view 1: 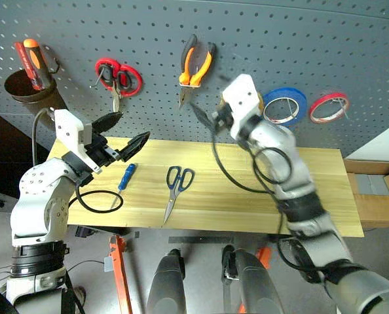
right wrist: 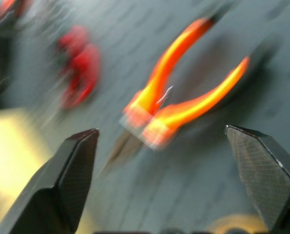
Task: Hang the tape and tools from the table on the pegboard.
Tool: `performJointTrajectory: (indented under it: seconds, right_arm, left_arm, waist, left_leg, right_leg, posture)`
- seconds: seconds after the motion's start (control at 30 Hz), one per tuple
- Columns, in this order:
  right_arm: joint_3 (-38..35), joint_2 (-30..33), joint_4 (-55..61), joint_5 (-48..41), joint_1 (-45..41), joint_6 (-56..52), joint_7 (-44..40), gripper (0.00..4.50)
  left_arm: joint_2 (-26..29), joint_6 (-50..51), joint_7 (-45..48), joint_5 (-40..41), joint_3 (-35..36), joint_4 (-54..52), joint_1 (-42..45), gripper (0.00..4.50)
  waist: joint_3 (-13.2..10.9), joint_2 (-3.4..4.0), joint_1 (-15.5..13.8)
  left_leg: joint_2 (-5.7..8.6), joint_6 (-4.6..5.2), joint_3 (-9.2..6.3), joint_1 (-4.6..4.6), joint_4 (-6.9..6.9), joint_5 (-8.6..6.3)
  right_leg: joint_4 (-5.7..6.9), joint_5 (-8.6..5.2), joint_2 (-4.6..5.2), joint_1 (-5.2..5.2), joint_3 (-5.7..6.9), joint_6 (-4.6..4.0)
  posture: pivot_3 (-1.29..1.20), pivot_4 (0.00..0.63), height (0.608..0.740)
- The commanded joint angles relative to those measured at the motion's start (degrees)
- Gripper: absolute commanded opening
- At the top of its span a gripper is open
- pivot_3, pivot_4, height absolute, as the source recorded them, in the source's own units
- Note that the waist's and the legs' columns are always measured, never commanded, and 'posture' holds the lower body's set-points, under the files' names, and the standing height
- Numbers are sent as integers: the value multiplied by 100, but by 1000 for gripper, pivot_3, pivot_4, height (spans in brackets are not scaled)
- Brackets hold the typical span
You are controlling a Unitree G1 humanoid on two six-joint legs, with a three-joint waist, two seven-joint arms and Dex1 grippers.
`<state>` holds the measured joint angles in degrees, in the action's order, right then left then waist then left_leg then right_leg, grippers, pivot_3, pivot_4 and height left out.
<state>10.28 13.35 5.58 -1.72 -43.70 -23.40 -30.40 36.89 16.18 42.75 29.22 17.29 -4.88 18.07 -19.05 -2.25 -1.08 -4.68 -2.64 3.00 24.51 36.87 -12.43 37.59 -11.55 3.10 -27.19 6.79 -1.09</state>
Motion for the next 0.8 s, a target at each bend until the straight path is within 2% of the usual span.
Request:
performJointTrajectory:
  seconds: [0.03, 0.17, 0.33, 0.53, 0.67, 0.8]
  right_arm:
    - [-319, 326, 1332, -829, 81, -1251, -475, 4454]
    - [-781, 582, 2056, -1903, 289, -2159, -860, 4454]
    - [-1083, 1175, 2839, -2988, 692, -2983, -1268, 4454]
    - [-1145, 1823, 3245, -3690, 1070, -3422, -1419, 4454]
    - [-1147, 2126, 3377, -4004, 1337, -3565, -1403, 4454]
    - [-960, 2320, 3482, -4043, 1630, -3601, -1258, 4454]
  left_arm:
    - [-37, 192, -187, 138, 162, -361, -229, 4500]
    - [-95, 367, -446, -7, 80, -442, -441, 4500]
    - [221, 850, -414, -380, -299, -747, -1158, 4500]
    - [92, 1591, -1256, -1049, -848, -1153, -1574, 4500]
    - [-179, 2751, -2050, -1467, -1393, -1363, -1437, 4500]
    - [-1033, 3588, -2703, -1609, -1988, -1486, -1298, 4500]
  waist:
    - [0, 0, 59]
    - [0, 0, 132]
    - [-2, 3, 153]
    - [-4, 5, 150]
    - [-5, 5, 139]
    - [-6, 5, 142]
  left_leg:
    - [0, 0, 1, 0, 1, -1]
    - [-5, 1, -8, -1, 1, -1]
    - [-4, 1, -2, -5, 3, -1]
    - [-3, 1, -1, -4, 2, -1]
    - [0, 1, 0, -3, 2, -2]
    - [3, 7, -1, 9, 0, -6]
  right_leg:
    - [-1, 0, 0, -1, -1, 1]
    - [1, -2, -3, -1, 3, 0]
    - [1, -4, -2, -2, -7, -2]
    - [-4, -4, 0, -4, -10, -2]
    - [-10, -4, 2, -3, -13, -1]
    - [-32, -2, 2, -1, -15, 2]
  posture:
    - [-61, 333, 740]
    - [-75, 333, 740]
    - [-99, 344, 740]
    - [-118, 352, 740]
    - [-126, 359, 740]
    - [-139, 366, 740]
